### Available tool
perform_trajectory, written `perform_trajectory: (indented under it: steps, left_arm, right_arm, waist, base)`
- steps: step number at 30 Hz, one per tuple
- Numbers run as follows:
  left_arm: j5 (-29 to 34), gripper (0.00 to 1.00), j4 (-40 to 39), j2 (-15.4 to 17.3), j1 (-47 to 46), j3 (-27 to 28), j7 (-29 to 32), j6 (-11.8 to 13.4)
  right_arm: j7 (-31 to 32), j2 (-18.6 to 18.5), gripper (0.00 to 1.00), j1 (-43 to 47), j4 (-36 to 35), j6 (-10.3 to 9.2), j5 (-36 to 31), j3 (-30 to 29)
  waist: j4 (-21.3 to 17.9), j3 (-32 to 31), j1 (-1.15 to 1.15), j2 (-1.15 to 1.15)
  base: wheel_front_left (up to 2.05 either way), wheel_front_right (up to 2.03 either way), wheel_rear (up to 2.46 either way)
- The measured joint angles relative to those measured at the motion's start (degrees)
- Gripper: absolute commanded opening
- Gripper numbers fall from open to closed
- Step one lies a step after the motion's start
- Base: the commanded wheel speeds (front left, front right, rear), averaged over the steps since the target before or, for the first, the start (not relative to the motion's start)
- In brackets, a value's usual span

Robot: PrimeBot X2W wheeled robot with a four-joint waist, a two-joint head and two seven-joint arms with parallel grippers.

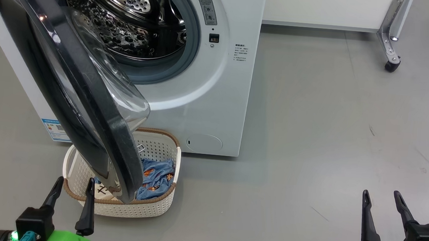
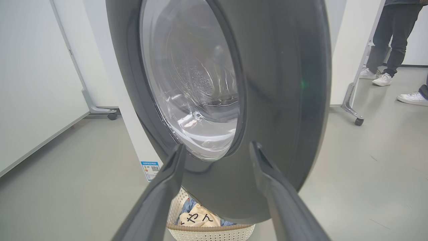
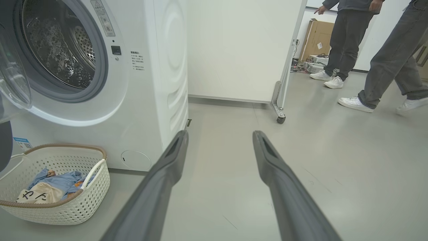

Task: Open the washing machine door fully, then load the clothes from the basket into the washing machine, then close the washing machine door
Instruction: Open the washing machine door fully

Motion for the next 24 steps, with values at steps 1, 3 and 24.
perform_trajectory:
  steps: [1, 3, 24]
  left_arm:
    - [0.0, 1.00, 0.0, 0.0, 0.0, 0.0, 0.0, 0.0]
    - [0.0, 1.00, 0.0, 0.0, 0.0, 0.0, 0.0, 0.0]
    - [0.0, 1.00, 0.1, -0.2, 0.0, 0.0, 0.0, 0.0]
  right_arm:
    - [0.0, 0.2, 1.00, 0.0, 0.0, 0.01, -0.1, 0.0]
    - [0.0, 0.4, 1.00, 0.0, 0.0, 0.02, -0.2, -0.1]
    - [0.0, 1.2, 1.00, 0.2, 0.1, 0.68, -1.3, -1.0]
  waist:
    - [0.0, 0.0, 0.00, 0.00]
    - [0.1, 0.0, 0.00, 0.00]
    - [0.9, 0.0, 0.00, 0.00]
  base:
    - [0.00, 0.00, 0.00]
    - [0.00, 0.00, 0.00]
    - [0.00, 0.00, 0.00]
